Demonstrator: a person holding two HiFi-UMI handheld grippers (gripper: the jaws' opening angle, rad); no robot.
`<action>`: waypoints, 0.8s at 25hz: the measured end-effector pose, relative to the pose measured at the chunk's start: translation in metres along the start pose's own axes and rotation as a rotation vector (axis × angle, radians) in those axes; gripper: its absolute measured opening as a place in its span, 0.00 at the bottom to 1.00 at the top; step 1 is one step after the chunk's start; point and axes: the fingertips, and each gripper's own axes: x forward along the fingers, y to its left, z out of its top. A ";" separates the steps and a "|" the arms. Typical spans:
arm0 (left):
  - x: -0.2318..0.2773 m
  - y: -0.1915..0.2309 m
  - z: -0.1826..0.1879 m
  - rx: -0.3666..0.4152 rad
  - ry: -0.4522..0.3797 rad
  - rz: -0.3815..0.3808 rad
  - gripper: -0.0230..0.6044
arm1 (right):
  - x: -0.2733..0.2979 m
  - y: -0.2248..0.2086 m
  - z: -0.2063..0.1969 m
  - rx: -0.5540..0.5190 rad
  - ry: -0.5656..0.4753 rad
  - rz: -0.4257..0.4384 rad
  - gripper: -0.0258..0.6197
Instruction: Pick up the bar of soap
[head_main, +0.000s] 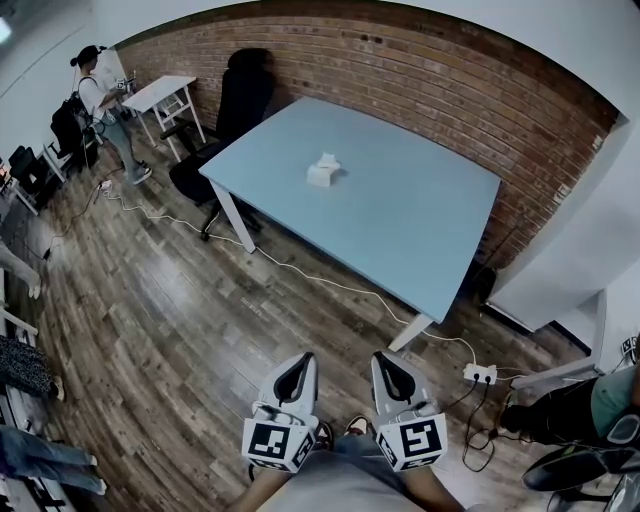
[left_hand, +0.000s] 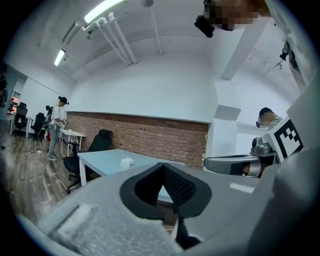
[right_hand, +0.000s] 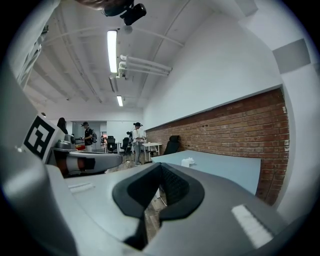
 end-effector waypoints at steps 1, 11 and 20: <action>0.003 -0.001 0.000 -0.001 0.008 0.005 0.04 | 0.001 -0.003 -0.003 0.002 0.004 0.005 0.04; 0.033 -0.012 0.007 0.046 -0.009 0.018 0.04 | 0.015 -0.030 -0.002 0.007 -0.002 0.063 0.04; 0.069 0.009 0.015 0.048 -0.018 0.013 0.04 | 0.054 -0.040 0.004 -0.007 -0.006 0.068 0.04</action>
